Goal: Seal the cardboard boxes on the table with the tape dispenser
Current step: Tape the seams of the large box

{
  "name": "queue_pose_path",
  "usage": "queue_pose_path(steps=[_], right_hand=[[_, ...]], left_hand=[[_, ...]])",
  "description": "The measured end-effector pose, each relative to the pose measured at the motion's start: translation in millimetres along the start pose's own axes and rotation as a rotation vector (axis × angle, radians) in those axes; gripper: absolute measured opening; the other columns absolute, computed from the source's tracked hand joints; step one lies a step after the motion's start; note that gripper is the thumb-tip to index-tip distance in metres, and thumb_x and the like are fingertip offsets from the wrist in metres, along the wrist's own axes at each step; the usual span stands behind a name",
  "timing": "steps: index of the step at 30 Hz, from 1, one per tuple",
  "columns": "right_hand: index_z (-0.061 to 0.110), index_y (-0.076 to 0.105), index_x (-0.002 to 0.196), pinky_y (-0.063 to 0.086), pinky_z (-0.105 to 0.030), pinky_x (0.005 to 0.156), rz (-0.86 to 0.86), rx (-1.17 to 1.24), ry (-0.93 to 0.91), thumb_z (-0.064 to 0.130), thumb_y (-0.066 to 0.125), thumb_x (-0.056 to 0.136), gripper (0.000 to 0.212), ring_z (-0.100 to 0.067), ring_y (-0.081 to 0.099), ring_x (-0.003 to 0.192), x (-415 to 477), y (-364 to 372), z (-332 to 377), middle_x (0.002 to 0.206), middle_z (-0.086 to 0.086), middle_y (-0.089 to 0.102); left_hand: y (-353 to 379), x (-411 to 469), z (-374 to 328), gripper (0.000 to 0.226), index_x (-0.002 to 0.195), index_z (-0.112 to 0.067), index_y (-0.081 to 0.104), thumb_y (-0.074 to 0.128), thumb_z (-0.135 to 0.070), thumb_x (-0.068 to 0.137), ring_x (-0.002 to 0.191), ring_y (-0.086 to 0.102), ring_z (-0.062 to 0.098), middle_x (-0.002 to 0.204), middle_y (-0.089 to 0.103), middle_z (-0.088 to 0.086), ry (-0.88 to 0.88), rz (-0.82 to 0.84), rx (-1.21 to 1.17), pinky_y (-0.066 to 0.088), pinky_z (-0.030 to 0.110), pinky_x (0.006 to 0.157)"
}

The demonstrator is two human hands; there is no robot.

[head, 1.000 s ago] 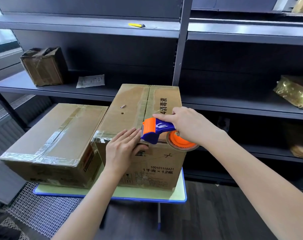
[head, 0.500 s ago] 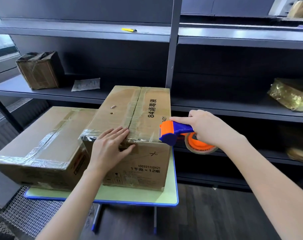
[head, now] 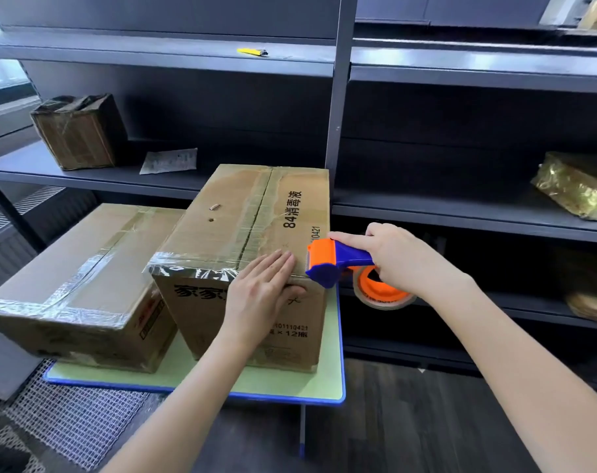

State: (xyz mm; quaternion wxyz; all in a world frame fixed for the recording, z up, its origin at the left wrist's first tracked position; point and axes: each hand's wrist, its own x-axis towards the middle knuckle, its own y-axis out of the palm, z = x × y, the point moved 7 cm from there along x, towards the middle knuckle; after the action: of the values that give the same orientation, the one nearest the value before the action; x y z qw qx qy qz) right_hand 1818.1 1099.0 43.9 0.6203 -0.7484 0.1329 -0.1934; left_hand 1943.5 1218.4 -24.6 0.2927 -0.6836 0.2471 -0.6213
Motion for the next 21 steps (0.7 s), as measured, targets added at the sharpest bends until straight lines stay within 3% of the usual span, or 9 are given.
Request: queue_pose_path(steps=[7,12,21], right_hand=[[0.042,0.004,0.147,0.03,-0.025,0.07,-0.028,0.04,-0.066,0.012,0.046,0.093,0.074,-0.014,0.036,0.085,16,2,20,0.097,-0.002,0.038],[0.05,0.005,0.144,0.025,-0.023,0.067,0.027,0.031,0.024,0.004,0.047,0.087,0.085,-0.014,0.038,0.084,-9,2,-24,0.092,0.003,0.037],[0.05,0.004,0.144,0.026,-0.022,0.063,0.064,0.057,0.035,0.008,0.051,0.088,0.084,-0.015,0.042,0.087,-22,16,-38,0.092,0.002,0.037]], left_hand=[[-5,-7,29,0.051,0.117,-0.008,0.067,0.051,-0.046,0.088,0.116,0.059,0.018,0.119,0.065,0.004,-0.023,0.032,-0.025,0.039,0.028,0.102],[-5,-2,27,0.057,0.117,-0.01,0.067,0.04,-0.054,0.092,0.116,0.058,0.017,0.119,0.065,0.003,-0.053,0.095,-0.029,0.038,0.027,0.103],[-7,1,26,0.056,0.118,-0.012,0.066,0.042,-0.053,0.09,0.116,0.057,0.014,0.12,0.064,0.001,-0.083,0.134,-0.036,0.036,0.024,0.104]])
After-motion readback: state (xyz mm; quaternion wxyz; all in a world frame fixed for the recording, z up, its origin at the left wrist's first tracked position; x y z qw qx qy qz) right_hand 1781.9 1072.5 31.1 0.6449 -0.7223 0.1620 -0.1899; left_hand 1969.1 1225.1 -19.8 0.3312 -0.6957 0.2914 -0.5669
